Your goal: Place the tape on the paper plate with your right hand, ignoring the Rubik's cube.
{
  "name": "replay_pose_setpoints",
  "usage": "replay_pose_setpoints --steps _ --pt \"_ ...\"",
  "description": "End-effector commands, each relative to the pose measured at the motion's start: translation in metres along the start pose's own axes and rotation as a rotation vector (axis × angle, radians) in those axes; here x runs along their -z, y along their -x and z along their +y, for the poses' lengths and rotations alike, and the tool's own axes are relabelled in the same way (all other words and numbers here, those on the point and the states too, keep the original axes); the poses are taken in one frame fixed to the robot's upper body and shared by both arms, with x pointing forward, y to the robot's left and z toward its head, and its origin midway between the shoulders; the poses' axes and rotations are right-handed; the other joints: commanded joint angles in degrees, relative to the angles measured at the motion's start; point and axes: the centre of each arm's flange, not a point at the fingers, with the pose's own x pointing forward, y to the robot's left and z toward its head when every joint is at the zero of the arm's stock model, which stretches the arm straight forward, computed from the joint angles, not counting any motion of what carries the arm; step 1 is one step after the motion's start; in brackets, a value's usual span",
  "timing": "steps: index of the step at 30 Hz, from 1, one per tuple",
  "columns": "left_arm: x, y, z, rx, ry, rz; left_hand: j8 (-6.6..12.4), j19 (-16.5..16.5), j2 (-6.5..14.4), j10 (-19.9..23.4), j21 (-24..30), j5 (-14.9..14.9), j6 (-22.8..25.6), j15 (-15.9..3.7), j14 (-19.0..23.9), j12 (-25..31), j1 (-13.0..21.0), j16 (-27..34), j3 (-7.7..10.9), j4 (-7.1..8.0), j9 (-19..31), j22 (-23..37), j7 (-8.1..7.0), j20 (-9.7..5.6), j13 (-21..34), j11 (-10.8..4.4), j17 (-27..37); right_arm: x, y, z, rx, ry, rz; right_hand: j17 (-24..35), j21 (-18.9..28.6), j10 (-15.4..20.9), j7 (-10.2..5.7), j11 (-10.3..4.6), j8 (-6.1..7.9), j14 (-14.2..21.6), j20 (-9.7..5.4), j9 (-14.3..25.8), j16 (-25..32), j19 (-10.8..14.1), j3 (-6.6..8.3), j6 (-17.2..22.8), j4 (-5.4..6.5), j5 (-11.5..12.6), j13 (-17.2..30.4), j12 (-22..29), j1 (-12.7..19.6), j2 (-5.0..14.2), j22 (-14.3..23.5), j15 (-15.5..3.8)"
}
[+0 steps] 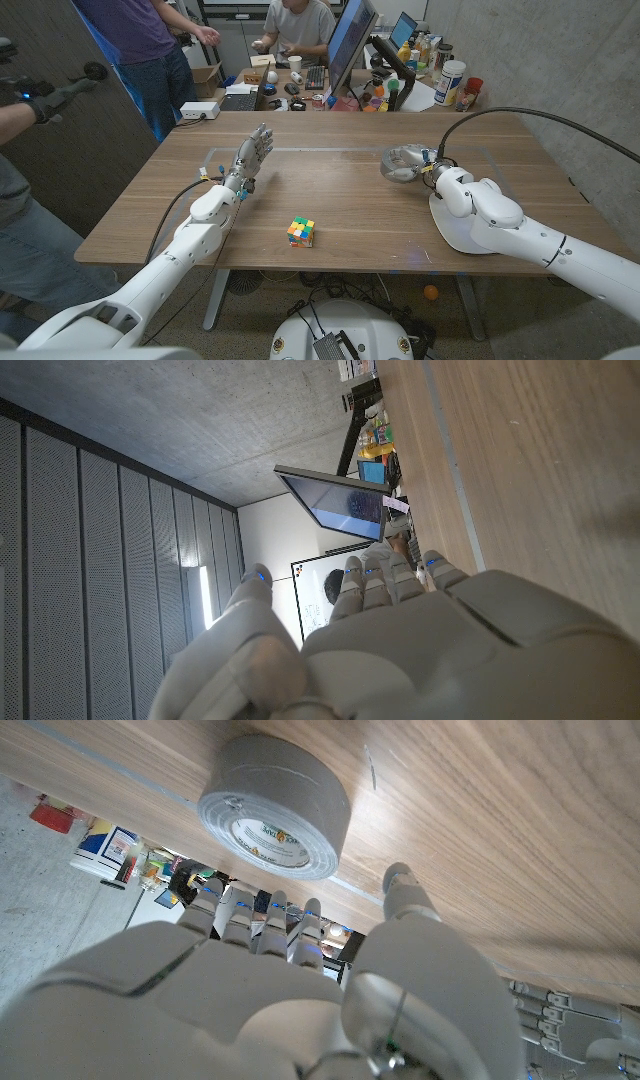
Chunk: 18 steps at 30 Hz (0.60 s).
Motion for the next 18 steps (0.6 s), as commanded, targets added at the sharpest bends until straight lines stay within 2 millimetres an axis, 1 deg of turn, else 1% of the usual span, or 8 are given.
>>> replay_pose_setpoints --steps 1,9,14,16,17,18 --pt "0.002 0.007 -0.002 -0.002 0.001 0.006 0.56 -0.11 0.58 0.04 0.42 0.30 0.62 -0.03 0.46 0.32 -0.15 0.33 0.37 -0.30 0.22 0.30 0.12 0.56 0.22 -0.27 0.14 0.006 -0.011 0.006 -0.017 0.076 0.057 -0.07 0.58 0.08 -0.32 -0.47 -0.20 -0.12 0.24 0.22 0.35 -0.64 0.24 -0.38 -0.37 0.36 0.28 0.31 0.30 -0.60 0.10 0.06" --pt "0.002 0.012 -0.001 -0.018 0.001 0.008 0.56 -0.09 0.59 0.10 0.46 0.30 0.70 -0.04 0.52 0.34 -0.19 0.34 0.39 -0.33 0.22 0.32 0.14 0.77 0.22 -0.16 0.15 0.011 -0.020 0.014 -0.049 0.071 0.088 -0.09 0.77 0.52 -0.38 -0.18 -0.27 0.08 0.22 0.21 0.52 -0.75 0.22 -0.77 -0.46 0.55 0.27 0.51 0.46 -0.94 0.13 0.03" --pt "0.003 0.014 0.000 -0.024 0.000 0.010 0.56 -0.10 0.59 0.13 0.47 0.30 0.76 0.01 0.57 0.35 -0.22 0.34 0.40 -0.34 0.23 0.33 0.19 0.74 0.22 -0.13 0.15 0.013 -0.022 0.022 -0.070 0.065 0.100 -0.10 0.92 0.62 -0.34 -0.34 -0.25 0.23 0.19 0.22 0.64 -0.69 0.23 -0.88 -0.49 0.68 0.26 0.56 0.58 -1.11 0.16 -0.22" --pt "0.003 0.014 0.000 -0.024 -0.002 0.012 0.56 -0.13 0.59 0.14 0.47 0.30 0.79 0.07 0.61 0.35 -0.23 0.35 0.40 -0.35 0.23 0.33 0.22 0.74 0.22 -0.25 0.16 0.015 -0.023 0.024 -0.075 0.058 0.102 -0.10 1.09 0.74 -0.37 -0.45 -0.18 0.75 0.13 0.22 0.88 -0.50 0.26 -0.84 -0.50 0.79 0.26 0.62 0.69 -1.20 0.19 0.15" --pt "0.003 0.014 0.000 -0.023 -0.002 0.012 0.57 -0.15 0.59 0.13 0.46 0.30 0.82 0.06 0.61 0.34 -0.24 0.35 0.40 -0.35 0.23 0.33 0.24 0.75 0.22 -0.29 0.16 0.015 -0.023 0.025 -0.076 0.054 0.105 -0.11 1.22 0.87 -0.36 -0.88 -0.11 0.92 0.10 0.22 0.97 -0.34 0.29 -0.76 -0.50 0.87 0.26 0.67 0.78 -1.26 0.21 0.33" --pt "0.003 0.014 0.000 -0.022 -0.002 0.013 0.56 -0.12 0.59 0.14 0.48 0.30 0.81 0.03 0.59 0.34 -0.24 0.34 0.40 -0.35 0.23 0.33 0.25 0.74 0.22 -0.31 0.16 0.016 -0.023 0.025 -0.076 0.053 0.106 -0.11 1.25 0.89 -0.37 -0.98 -0.03 0.97 0.10 0.22 1.00 -0.28 0.30 -0.59 -0.50 0.90 0.26 0.68 0.82 -1.27 0.22 0.35"
